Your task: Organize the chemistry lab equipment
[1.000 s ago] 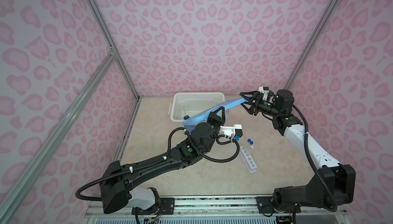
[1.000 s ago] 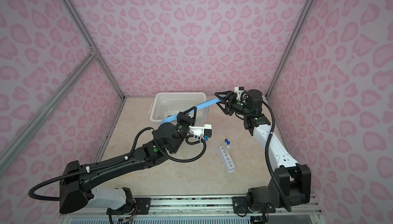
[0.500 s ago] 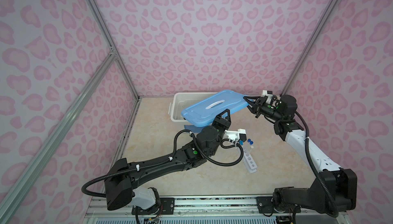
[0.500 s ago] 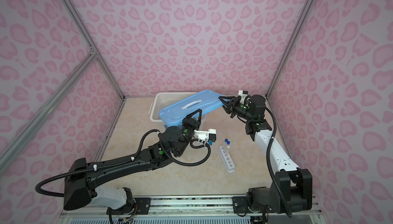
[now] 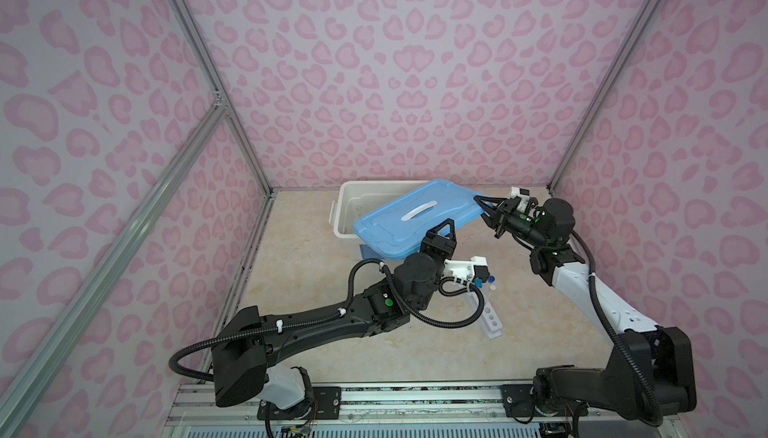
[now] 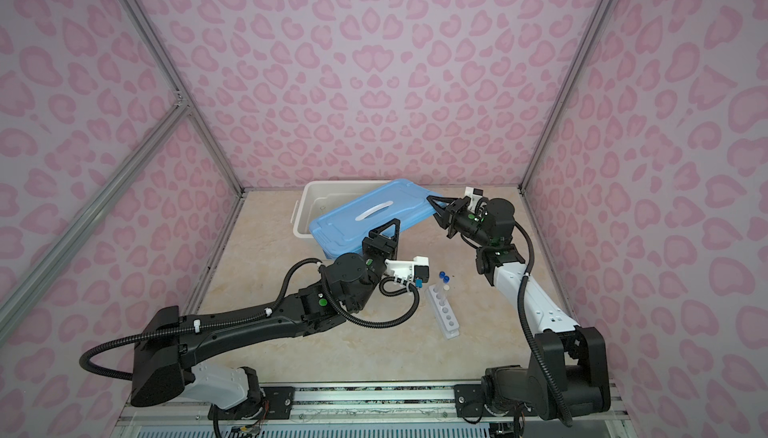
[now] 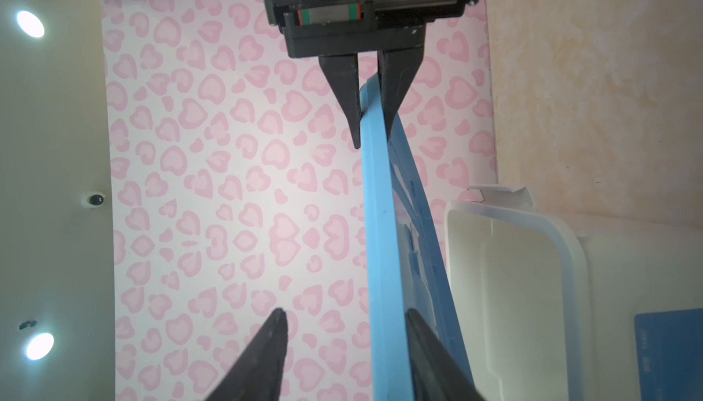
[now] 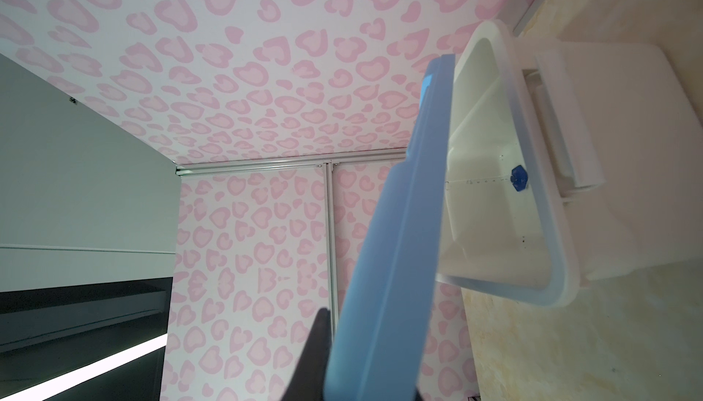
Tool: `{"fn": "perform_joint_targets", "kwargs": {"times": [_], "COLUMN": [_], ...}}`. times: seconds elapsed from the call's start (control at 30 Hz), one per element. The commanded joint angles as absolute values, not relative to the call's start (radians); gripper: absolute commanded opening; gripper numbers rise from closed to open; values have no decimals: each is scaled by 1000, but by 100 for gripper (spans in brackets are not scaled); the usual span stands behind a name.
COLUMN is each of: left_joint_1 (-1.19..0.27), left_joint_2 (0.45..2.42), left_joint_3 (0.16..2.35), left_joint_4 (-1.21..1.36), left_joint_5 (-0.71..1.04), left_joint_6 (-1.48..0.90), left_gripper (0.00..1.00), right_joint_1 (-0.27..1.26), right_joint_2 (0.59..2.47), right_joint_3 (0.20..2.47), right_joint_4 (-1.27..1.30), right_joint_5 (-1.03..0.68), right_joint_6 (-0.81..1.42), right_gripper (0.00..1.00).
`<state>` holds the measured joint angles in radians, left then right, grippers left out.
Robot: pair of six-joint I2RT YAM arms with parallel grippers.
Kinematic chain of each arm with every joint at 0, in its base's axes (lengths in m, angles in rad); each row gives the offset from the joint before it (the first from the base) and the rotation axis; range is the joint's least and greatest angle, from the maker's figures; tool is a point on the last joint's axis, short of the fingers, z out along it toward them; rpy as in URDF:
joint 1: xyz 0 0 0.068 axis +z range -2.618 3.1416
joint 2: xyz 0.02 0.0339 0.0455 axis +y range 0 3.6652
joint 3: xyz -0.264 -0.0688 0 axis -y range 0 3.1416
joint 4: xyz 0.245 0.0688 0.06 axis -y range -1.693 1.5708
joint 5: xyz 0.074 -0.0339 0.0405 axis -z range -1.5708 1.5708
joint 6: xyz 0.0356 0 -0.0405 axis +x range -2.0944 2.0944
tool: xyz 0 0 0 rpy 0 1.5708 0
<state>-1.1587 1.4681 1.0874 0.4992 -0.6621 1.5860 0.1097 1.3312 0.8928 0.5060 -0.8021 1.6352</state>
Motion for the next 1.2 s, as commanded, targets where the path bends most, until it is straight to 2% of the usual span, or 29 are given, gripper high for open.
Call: {"fn": "perform_joint_targets", "kwargs": {"times": [0.0, 0.4, 0.7, 0.83, 0.97, 1.17], "left_joint_1": [-1177, -1217, -1200, -1100, -900, -664], "left_joint_2": [1464, 1445, 1252, 1097, 941, 826], "left_joint_3": [1116, 1141, 1140, 1095, 1003, 946], "left_joint_4": [554, 473, 355, 267, 204, 43], "left_joint_5": [-642, -648, -555, -452, -317, -301], "left_joint_6": [1431, 1159, 695, 423, 157, -128], "left_gripper": [55, 60, 68, 70, 72, 75], "right_joint_1": [116, 153, 154, 165, 189, 269], "right_joint_2": [1343, 1395, 1409, 1420, 1428, 1501], "right_joint_3": [876, 852, 912, 932, 919, 935], "right_joint_4": [641, 856, 802, 805, 850, 952], "right_joint_5": [-715, -610, -583, -578, -550, -498], "right_joint_6": [1649, 1749, 1643, 1593, 1565, 1535], "right_gripper": [0, 0, 0, 0, 0, 0]}}
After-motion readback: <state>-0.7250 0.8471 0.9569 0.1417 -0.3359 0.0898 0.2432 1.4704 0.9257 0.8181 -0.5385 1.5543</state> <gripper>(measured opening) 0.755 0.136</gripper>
